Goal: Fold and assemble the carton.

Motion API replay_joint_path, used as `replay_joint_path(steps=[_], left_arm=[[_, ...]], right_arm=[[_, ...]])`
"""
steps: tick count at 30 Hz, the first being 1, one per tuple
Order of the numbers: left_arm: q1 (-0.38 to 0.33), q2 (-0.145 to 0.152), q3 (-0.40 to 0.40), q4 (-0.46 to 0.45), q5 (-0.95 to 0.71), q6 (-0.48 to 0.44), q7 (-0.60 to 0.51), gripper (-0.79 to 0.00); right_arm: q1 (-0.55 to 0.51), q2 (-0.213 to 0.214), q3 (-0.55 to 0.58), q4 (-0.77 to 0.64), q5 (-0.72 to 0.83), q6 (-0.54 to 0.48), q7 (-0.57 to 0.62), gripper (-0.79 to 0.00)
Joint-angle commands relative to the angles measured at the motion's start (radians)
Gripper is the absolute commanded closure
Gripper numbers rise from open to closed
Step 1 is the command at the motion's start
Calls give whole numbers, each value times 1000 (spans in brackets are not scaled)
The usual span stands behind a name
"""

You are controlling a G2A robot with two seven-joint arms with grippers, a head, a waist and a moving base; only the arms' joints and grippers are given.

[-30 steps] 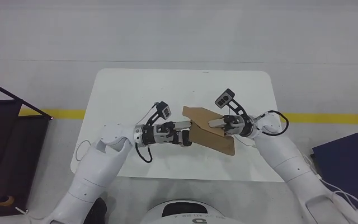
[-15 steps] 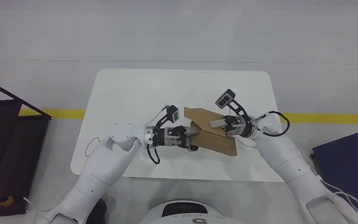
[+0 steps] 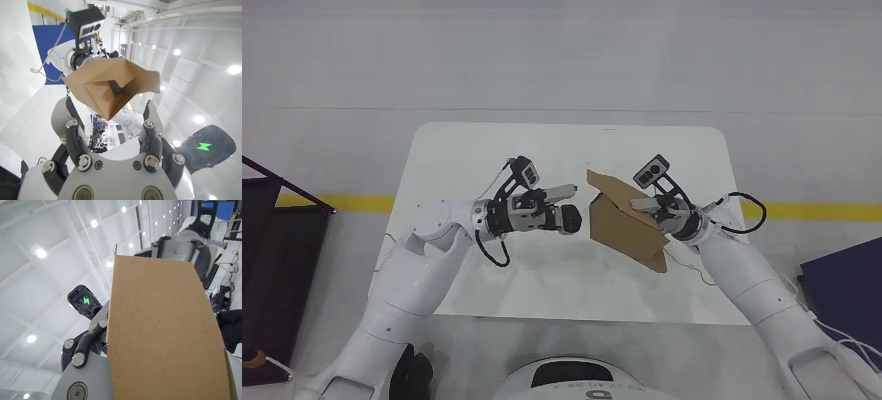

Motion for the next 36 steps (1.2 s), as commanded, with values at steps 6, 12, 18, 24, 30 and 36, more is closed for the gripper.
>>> replay_joint_path(steps=[6,12,18,24,30,36], left_arm=[[-104,-13,26,35,-53,33,24,-557],[-166,-23,122,55,24,119,5,-548],[-178,-23,151,64,39,131,-48,-496],[-155,-15,142,51,54,126,-79,-428],[-141,-7,125,35,66,127,-90,-391],[-136,1,115,11,95,132,-111,-388]], right_arm=[[10,7,-23,21,13,-3,0,0],[6,18,-25,17,21,-15,0,0],[1,27,-26,17,30,-25,0,0],[6,32,-30,27,34,-30,0,0],[14,34,-41,33,31,-35,0,0],[22,33,-52,42,30,-38,0,0]])
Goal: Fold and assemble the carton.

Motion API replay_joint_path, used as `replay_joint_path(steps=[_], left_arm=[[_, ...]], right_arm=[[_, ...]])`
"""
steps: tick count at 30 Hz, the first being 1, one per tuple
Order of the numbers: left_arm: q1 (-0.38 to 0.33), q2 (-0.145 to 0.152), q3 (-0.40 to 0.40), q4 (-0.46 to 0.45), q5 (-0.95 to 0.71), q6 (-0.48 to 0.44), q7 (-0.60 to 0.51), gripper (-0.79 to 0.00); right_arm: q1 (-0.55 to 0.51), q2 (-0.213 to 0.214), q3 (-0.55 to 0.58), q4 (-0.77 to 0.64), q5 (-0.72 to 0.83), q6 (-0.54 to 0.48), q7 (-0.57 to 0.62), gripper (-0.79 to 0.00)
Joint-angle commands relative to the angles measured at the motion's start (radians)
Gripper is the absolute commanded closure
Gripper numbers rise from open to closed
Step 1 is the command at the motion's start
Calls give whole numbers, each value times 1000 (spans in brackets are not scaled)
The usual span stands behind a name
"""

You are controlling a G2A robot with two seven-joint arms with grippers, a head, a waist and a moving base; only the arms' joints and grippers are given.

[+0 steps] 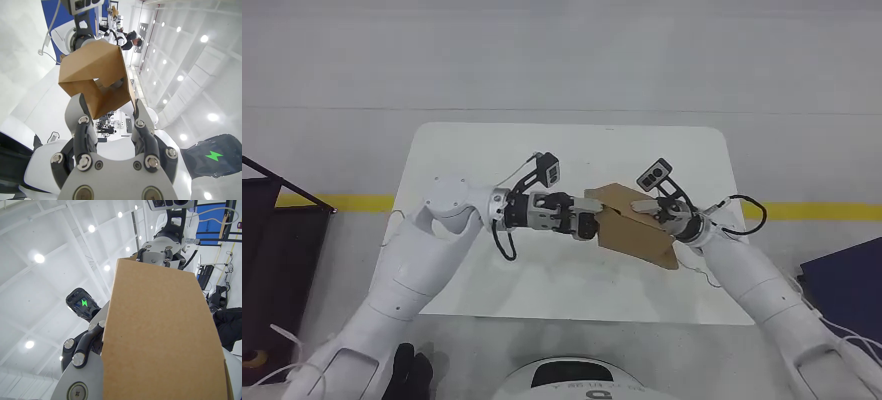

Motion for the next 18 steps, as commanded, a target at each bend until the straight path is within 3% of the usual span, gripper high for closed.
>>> replay_joint_path(steps=[1,11,18], left_arm=[[3,2,-4,-6,-2,7,-6,-391],[13,18,-85,-54,-90,50,-25,-419],[18,22,-140,-104,-181,94,45,-354]], right_arm=[[4,0,-3,3,-4,-1,0,0],[30,-8,-26,33,-21,-6,0,0],[37,-14,-35,41,-20,-8,0,0]])
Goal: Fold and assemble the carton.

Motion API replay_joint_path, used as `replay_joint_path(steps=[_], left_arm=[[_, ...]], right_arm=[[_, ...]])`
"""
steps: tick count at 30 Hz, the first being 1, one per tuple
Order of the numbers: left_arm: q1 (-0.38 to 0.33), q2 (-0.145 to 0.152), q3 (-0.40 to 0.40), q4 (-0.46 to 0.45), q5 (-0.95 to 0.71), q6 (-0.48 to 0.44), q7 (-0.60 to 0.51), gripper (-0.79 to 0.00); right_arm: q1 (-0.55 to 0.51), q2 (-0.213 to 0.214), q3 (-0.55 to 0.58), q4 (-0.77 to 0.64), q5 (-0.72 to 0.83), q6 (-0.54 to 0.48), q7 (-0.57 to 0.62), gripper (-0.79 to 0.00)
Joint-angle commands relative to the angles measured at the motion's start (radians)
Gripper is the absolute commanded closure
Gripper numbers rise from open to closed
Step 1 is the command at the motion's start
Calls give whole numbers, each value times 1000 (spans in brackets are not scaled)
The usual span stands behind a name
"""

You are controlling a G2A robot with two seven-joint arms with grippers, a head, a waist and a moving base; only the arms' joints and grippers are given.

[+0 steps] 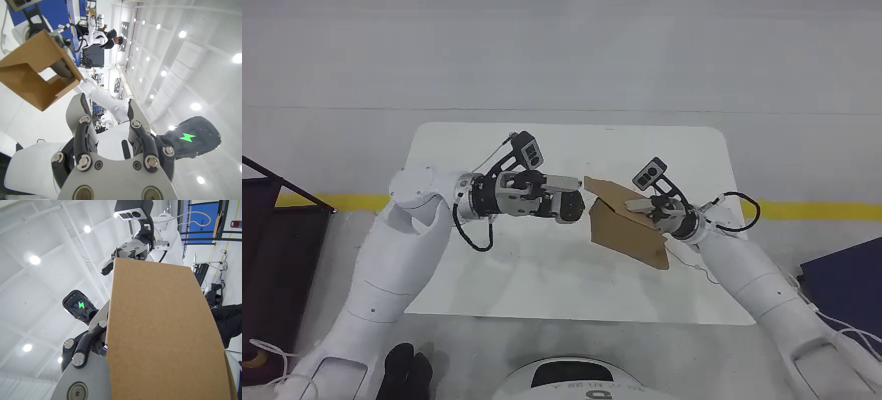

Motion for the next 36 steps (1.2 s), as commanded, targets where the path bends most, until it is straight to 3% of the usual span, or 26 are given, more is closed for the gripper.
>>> replay_joint_path(steps=[1,11,23,36], left_arm=[[-11,-1,11,-5,18,16,42,-351],[-56,-14,139,66,121,27,83,-357],[-49,-12,139,95,90,20,71,-345],[-68,-24,194,146,49,19,62,-302]], right_arm=[[1,-1,-1,0,-2,-2,0,0],[-6,-2,0,-3,0,-10,0,0],[-11,-1,1,-20,-5,-13,0,0],[-18,2,4,-47,-23,-19,0,0]])
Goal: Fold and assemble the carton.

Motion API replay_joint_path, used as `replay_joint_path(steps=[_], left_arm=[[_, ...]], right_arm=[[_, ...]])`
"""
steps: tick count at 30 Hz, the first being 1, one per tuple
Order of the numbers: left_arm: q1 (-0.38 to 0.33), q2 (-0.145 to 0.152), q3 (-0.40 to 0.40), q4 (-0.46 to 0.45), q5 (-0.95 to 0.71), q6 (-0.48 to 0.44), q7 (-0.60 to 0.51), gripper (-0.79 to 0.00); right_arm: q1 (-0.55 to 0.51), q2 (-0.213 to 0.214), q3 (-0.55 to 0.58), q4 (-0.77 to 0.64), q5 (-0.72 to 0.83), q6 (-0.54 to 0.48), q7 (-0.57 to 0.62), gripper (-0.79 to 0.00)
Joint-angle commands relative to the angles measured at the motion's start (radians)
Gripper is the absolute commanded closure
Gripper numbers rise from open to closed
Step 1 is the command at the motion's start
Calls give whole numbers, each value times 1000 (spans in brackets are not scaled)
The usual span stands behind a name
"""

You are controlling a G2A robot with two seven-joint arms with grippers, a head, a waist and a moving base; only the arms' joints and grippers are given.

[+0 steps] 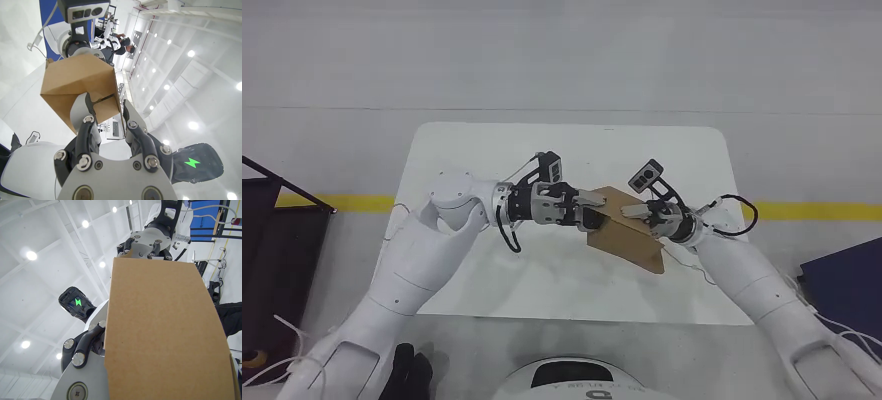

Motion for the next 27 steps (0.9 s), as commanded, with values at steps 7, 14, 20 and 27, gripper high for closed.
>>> replay_joint_path(steps=[7,14,20,27], left_arm=[[9,4,-5,-9,7,-2,-3,-305],[44,19,-44,-57,39,5,-10,-323],[70,32,-62,-85,68,43,-39,-323],[76,45,-76,-107,95,80,-64,-314]], right_arm=[[-5,3,6,-7,-4,-2,0,0],[-2,0,6,2,-1,-7,0,0],[1,-4,10,10,1,-16,0,0],[4,-6,15,12,-7,-20,0,0]])
